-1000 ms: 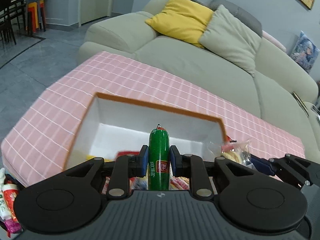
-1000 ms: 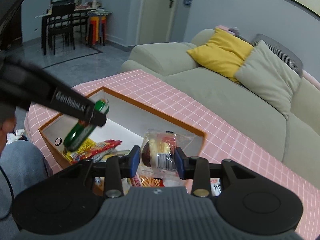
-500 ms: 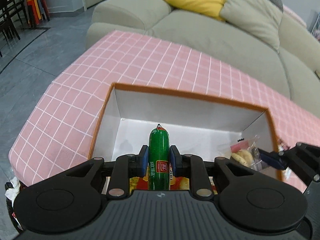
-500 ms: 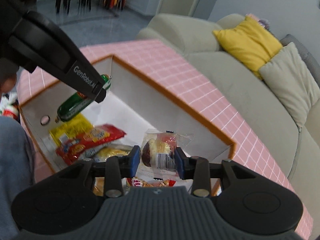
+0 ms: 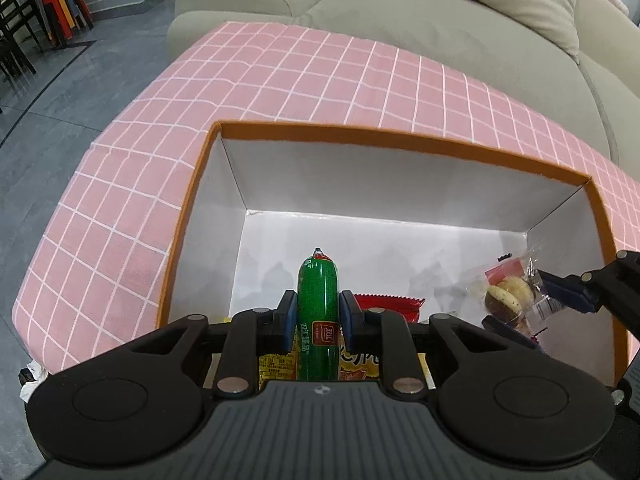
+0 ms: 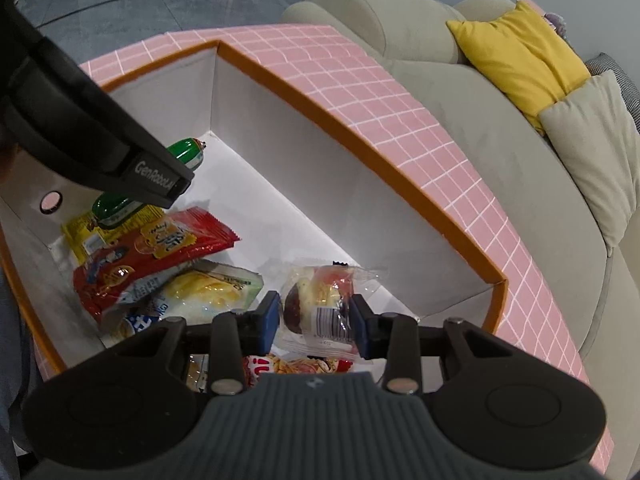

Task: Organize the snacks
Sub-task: 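Carry the sausage and bun packet over the box and open both tools, then withdraw both tools from the box toward the remaining snacks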

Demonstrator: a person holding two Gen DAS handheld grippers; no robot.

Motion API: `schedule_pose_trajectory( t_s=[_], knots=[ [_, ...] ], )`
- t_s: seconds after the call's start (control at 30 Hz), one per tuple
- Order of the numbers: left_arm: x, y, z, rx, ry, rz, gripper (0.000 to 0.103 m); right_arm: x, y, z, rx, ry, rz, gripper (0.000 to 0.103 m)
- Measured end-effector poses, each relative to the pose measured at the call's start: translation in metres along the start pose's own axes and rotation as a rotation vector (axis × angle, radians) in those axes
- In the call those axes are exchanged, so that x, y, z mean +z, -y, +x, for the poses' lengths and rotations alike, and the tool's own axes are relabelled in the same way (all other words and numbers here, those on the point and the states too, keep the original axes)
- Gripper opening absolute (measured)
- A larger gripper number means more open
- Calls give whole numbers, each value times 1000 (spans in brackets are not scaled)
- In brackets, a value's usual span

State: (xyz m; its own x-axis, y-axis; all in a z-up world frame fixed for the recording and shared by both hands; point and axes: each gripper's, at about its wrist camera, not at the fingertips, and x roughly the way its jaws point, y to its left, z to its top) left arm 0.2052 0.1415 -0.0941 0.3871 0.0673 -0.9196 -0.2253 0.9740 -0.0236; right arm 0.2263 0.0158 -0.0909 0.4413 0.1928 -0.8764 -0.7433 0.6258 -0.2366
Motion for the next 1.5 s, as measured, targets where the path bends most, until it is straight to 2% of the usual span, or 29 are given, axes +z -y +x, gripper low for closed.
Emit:
schedule_pose_trajectory(
  t_s=[0.23, 0.33, 0.37, 0.43, 0.47, 0.5, 0.63, 0.7, 1.07, 1.27, 1.5],
  knots=[
    [-5, -3, 7, 13, -20, 8, 25, -1, -4, 6, 16, -26, -26, 36],
    [-6, -4, 3, 9, -11, 13, 27, 0, -3, 4, 22, -22, -15, 45],
    [-6, -4, 0, 8, -6, 13, 30, 0, -3, 3, 23, -19, -10, 50],
    [-5, -5, -5, 0, 6, 8, 48, 1, -2, -1, 33, -14, -2, 56],
    [-5, -5, -9, -5, 16, 4, 51, 1, -2, -3, 38, -8, 1, 63],
    [-5, -5, -13, -9, 26, 1, 53, 1, -2, -6, 40, -2, 3, 68],
    [-3, -5, -27, -17, 55, 3, 58, 0, 0, -19, 40, 20, 9, 70],
    [-4, -5, -36, -24, 76, 4, 60, 1, 3, -26, 37, 37, 21, 75],
    [-9, -4, -93, -39, 218, 25, 65, -13, 15, -84, 13, 170, 122, 77],
    [-26, 7, -125, -69, 301, 83, 65, -41, 25, -120, 35, 257, 234, 77],
    [-47, 36, -154, -132, 351, 155, 65, -81, 27, -158, 31, 368, 335, 77]
  ],
)
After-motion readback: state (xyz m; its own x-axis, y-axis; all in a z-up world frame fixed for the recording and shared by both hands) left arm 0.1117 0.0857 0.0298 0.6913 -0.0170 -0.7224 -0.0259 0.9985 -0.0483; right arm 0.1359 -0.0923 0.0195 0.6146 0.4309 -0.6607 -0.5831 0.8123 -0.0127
